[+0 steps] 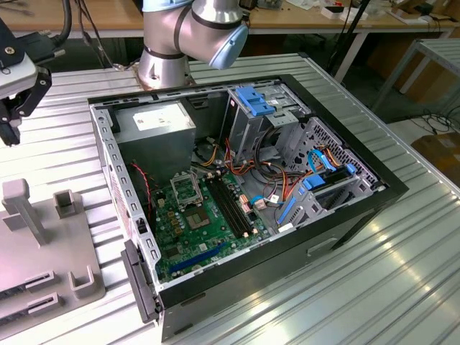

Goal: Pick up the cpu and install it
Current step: 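Reach for the cpu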

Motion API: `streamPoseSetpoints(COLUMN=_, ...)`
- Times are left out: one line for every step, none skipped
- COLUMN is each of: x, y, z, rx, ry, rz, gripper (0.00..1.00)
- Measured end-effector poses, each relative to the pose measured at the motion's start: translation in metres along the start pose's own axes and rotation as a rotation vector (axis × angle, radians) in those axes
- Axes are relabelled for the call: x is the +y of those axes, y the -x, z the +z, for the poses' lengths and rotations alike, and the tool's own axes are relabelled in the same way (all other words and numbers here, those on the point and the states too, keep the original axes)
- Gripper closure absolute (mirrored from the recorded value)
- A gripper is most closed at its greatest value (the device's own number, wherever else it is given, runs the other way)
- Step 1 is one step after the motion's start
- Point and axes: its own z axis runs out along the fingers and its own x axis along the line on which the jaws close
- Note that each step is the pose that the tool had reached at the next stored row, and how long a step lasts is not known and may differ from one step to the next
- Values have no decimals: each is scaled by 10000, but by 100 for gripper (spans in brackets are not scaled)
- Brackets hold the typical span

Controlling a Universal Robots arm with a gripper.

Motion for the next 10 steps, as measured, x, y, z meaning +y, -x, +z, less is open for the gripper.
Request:
streamPoseSetpoints(x=-4, y=-13, z=1, rx=0, ry=1, rz=1, gripper=89)
streamPoseSetpoints(x=-9, y=-25, z=2, rx=-1, ry=2, rz=1, gripper=89)
streamPoseSetpoints(x=-13, y=-33, z=2, rx=0, ry=1, rz=0, gripper=89)
streamPoseSetpoints(x=-16, y=-40, z=2, rx=0, ry=0, rz=0, gripper=89)
streamPoseSetpoints(x=-17, y=-45, z=2, rx=0, ry=1, rz=0, gripper=89)
streamPoseSetpoints(x=-17, y=-48, z=2, rx=0, ry=0, rz=0, gripper=89)
streamPoseSetpoints(x=-17, y=-48, z=2, rx=0, ry=1, rz=-1, gripper=89)
streamPoseSetpoints(x=-17, y=-49, z=2, rx=0, ry=1, rz=0, gripper=89)
streamPoseSetpoints(x=-17, y=-50, z=2, rx=0, ry=1, rz=0, gripper=89)
streamPoseSetpoints(x=-17, y=-50, z=2, rx=0, ry=0, rz=1, gripper=89)
